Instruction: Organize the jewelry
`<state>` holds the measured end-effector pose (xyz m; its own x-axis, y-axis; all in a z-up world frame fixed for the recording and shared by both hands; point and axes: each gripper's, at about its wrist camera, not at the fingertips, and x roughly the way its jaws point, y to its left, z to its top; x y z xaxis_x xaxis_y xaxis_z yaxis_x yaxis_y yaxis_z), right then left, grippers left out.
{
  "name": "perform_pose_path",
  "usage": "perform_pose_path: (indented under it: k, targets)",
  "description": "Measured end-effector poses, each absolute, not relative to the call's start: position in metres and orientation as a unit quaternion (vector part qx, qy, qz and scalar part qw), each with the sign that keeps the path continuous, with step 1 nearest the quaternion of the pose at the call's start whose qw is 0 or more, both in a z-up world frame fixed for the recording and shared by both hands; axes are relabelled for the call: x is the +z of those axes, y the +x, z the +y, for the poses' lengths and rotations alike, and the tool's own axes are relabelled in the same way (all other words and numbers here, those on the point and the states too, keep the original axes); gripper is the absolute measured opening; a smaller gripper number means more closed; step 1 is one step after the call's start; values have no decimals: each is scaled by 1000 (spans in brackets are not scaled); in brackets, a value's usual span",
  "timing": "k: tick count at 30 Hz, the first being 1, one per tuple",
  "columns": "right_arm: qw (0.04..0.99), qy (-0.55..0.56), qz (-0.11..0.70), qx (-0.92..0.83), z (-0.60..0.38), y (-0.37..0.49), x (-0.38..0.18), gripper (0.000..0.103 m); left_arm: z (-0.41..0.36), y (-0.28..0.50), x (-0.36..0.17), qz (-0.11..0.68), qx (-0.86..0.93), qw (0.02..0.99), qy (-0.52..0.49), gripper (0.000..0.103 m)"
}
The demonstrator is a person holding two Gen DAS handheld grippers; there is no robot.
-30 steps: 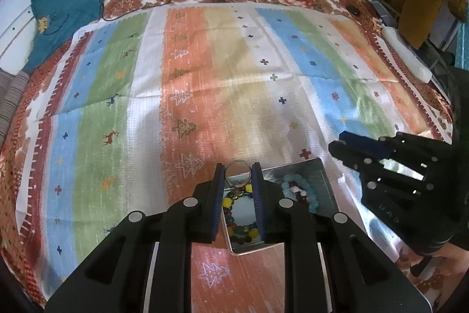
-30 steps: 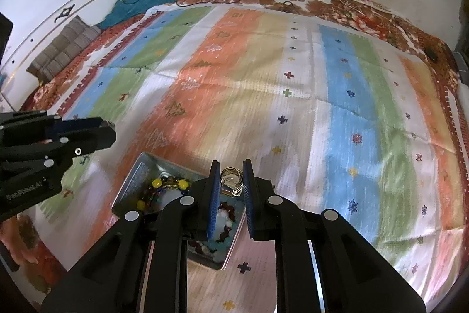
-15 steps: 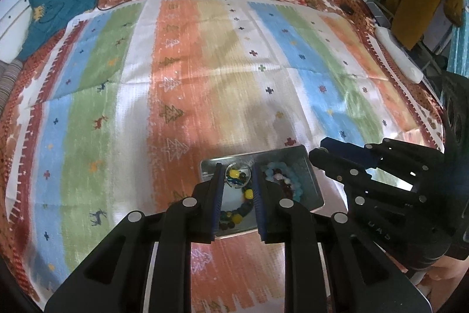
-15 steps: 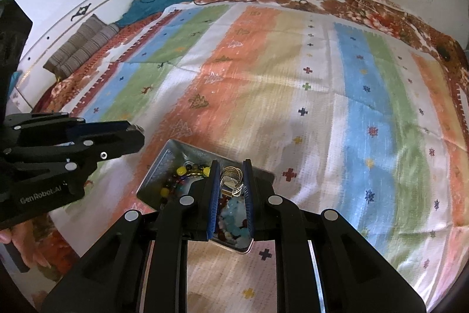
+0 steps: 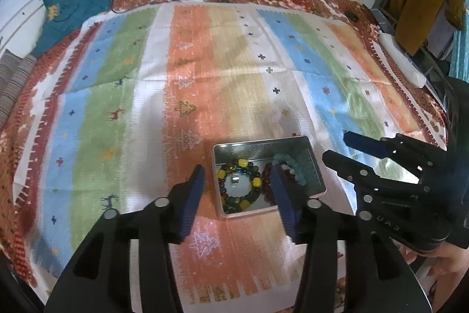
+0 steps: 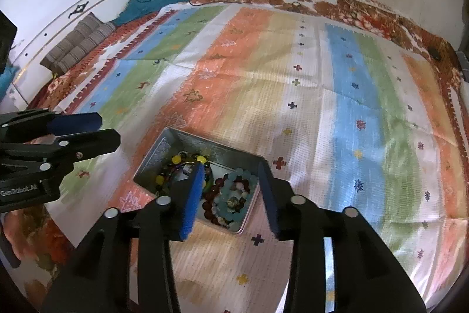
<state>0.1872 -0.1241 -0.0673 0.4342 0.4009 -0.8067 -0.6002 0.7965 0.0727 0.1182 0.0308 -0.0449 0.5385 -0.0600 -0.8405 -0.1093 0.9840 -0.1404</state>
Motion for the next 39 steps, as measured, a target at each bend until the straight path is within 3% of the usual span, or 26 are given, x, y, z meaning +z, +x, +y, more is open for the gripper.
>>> perform_pose_path:
  k: [3, 9, 22, 30, 39]
  targets:
    - [841, -103, 436, 303, -129, 180, -61, 44, 30, 110, -42, 477, 11, 874, -92, 57]
    - [851, -112, 416, 302, -137, 158, -53, 58, 27, 92, -35, 462, 11, 883, -83, 74]
    - [869, -124, 373, 300, -155, 120, -43, 80, 9, 56, -29, 423, 3, 906, -26, 91]
    - [878, -126, 352, 300, -165, 106, -38, 87, 2, 40, -31, 404, 7, 915, 2, 97]
    - [879, -105, 353, 303, -172, 101, -37, 92, 0, 22, -31, 396, 17, 918, 8, 97]
